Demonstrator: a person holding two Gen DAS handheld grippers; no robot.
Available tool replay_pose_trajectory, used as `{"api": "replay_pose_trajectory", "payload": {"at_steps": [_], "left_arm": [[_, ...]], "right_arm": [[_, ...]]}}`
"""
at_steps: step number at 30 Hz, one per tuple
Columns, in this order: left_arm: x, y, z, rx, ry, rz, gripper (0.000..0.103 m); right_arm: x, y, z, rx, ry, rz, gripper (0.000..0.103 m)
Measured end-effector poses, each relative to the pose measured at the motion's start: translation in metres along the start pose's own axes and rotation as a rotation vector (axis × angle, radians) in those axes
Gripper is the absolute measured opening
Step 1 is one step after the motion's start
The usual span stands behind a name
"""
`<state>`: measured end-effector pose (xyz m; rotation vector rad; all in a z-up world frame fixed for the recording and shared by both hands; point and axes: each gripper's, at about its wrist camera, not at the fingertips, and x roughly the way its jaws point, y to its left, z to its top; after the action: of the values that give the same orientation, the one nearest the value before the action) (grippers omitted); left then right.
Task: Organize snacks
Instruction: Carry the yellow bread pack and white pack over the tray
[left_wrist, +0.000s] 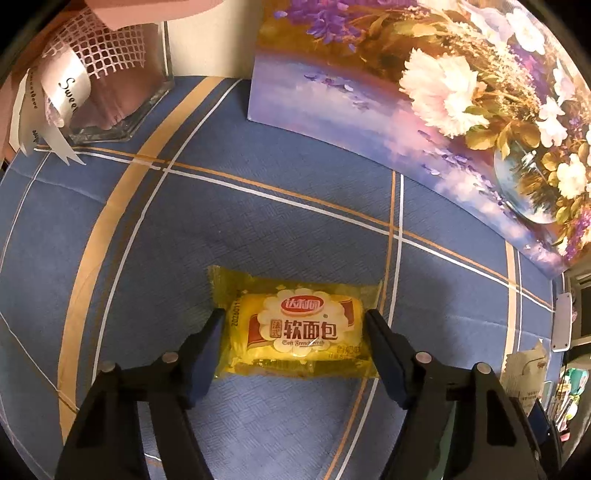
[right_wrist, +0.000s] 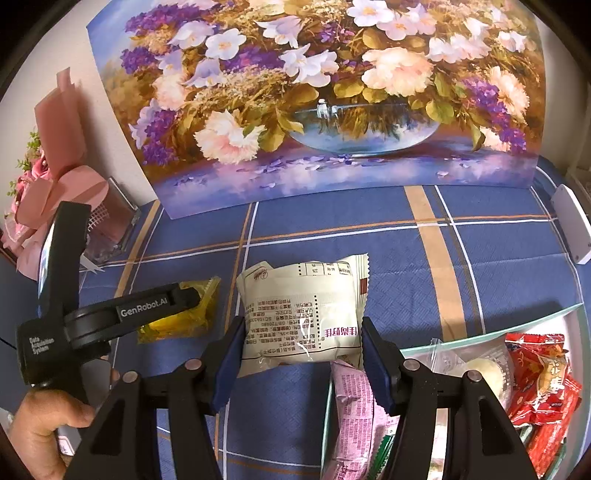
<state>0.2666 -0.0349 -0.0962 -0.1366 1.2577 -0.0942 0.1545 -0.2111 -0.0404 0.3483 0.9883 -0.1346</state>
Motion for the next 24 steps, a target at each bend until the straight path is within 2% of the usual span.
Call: {"api": "replay_pose_trajectory", "payload": {"at_steps": [7,12,24], "left_arm": [[-0.022,0.014,-0.008,-0.044,-0.018,-0.039,0.073],[-0.053,0.01,-0.02,-0.056,-0.055,-0.088,0.072],[-0.136,-0.022,-0.058,-0.008,-0.164,-0.134,0.073]], "right_arm": [[-0.007,0.002,0.001,-0.007,0.006,-0.001,0.062],[-0.024,0.003,0.0,-0.013,-0.001,-0.01,0.062],[-0.1,0.002,-0.013,-0.018,-0.042,-0.033,0.062]]}}
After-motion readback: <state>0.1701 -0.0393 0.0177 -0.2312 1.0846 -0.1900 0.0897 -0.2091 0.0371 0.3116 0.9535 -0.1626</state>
